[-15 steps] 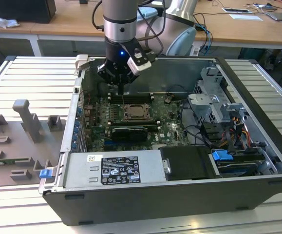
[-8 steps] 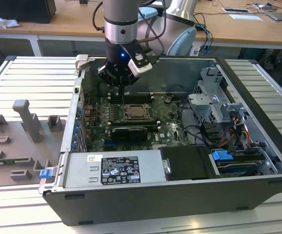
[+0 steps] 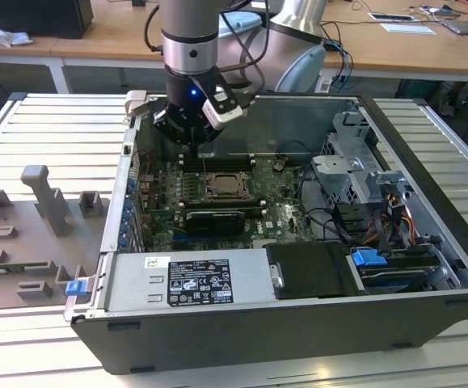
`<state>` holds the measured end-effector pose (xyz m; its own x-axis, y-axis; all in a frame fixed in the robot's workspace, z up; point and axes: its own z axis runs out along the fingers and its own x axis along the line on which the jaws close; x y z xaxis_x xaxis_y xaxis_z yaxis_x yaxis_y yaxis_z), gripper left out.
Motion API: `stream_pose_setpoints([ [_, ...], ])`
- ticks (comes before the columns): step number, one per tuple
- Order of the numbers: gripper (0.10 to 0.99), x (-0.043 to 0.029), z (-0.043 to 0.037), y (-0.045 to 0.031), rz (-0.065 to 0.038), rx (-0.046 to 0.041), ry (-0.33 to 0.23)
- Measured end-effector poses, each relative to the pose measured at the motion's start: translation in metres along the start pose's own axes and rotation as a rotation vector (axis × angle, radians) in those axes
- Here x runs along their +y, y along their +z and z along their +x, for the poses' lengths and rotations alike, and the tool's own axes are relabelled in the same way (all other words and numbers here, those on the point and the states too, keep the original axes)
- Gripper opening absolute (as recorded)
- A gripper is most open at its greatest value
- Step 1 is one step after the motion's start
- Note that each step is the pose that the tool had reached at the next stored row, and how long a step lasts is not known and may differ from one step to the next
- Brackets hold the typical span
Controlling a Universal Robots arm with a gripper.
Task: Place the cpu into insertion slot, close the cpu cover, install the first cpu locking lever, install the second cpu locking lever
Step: 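Install the first cpu locking lever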
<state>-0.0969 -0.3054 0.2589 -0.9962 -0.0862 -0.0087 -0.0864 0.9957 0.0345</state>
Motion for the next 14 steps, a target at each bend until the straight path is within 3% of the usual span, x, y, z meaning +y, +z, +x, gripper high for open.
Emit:
stream_pose_setpoints([
  [6, 0.106, 0.0006, 0.0035, 0.0, 0.0, 0.0001, 0.0],
  [11, 0.106, 0.0107, 0.0028, 0.0011, 0.0, 0.0001, 0.0],
  [14, 0.106, 0.0123, 0.0008, 0.0017, 0.0, 0.0001, 0.0],
])
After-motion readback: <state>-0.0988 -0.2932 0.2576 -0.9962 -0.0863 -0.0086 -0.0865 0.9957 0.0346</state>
